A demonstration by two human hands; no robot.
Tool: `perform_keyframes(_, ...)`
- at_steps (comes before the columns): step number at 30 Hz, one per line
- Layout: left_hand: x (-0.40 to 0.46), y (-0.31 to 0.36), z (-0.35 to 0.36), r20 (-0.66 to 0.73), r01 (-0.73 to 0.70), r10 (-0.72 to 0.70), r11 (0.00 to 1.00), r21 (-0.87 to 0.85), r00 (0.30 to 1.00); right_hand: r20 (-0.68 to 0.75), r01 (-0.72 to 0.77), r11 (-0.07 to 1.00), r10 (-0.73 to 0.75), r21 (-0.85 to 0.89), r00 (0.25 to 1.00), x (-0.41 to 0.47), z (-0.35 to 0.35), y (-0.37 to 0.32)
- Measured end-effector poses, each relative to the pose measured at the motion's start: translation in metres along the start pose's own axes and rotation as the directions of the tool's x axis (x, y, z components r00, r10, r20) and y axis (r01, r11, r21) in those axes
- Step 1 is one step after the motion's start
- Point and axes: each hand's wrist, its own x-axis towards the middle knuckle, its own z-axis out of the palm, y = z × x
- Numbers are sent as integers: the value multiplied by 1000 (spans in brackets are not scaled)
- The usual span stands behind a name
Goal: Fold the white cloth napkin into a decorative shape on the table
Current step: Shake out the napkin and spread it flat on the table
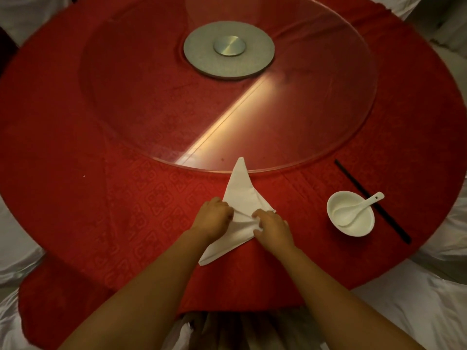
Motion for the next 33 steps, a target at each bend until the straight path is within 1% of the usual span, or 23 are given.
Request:
perform_keyframes(1,0,1,-4,-28,14,-16,997,-71,999,-7,-5,999,6,45,1000,1,-1,-1)
perform_keyframes(3,1,2,-17,-73,46,-68,962,-268,995,-76,-6,989,17,148,997,5,-12,-6)
perform_keyframes(5,-3,1,-37,-82,52,-104,875,-481,991,-152,30,969,7,243,988,9,-30,-12)
perform_keyframes(6,-6,0,-49,-93,42,-113,827,-560,989,-168,71,948,-19,310,986,10,-43,-16)
perform_keyframes(8,-10,-3,-77,-135,-5,-108,763,-646,985,-161,173,868,-109,465,981,10,-72,-24)
perform_keyframes(10,-13,-5,-104,-174,-56,-81,745,-664,981,-179,262,798,-194,543,964,8,-103,-35)
perform_keyframes(13,-13,-6,-142,-242,-127,-48,742,-658,969,-236,359,768,-274,531,933,7,-143,-51)
perform_keyframes(15,-14,-8,-165,-258,-169,4,767,-619,966,-281,421,767,-320,485,905,7,-163,-60)
perform_keyframes(18,-15,-20,-193,-152,-135,66,854,-502,986,-392,511,770,-366,382,844,6,-190,-71)
perform_keyframes(20,-17,-33,-205,-75,-72,45,909,-410,996,-477,543,764,-353,349,805,6,-208,-74)
perform_keyframes(22,-23,-46,-213,-32,-25,13,924,-382,999,-532,555,759,-331,341,779,7,-225,-75)
perform_keyframes(23,-27,-51,-216,-22,-12,3,916,-402,1000,-544,555,763,-326,331,773,8,-232,-75)
perform_keyframes(26,-38,-57,-230,-27,17,-39,828,-560,999,-560,539,796,-323,274,763,13,-248,-80)
perform_keyframes(29,-46,-51,-249,-34,-1,-31,722,-691,999,-618,487,833,-244,261,747,20,-257,-85)
perform_keyframes(31,-48,-41,-261,-80,-48,-22,630,-775,997,-644,419,876,-178,241,744,23,-260,-89)
perform_keyframes(32,-47,-34,-268,-117,-75,-36,573,-816,992,-665,392,898,-168,202,727,21,-260,-92)
perform_keyframes(33,-45,-27,-273,-164,-106,-67,518,-849,984,-697,388,907,-174,161,696,17,-258,-98)
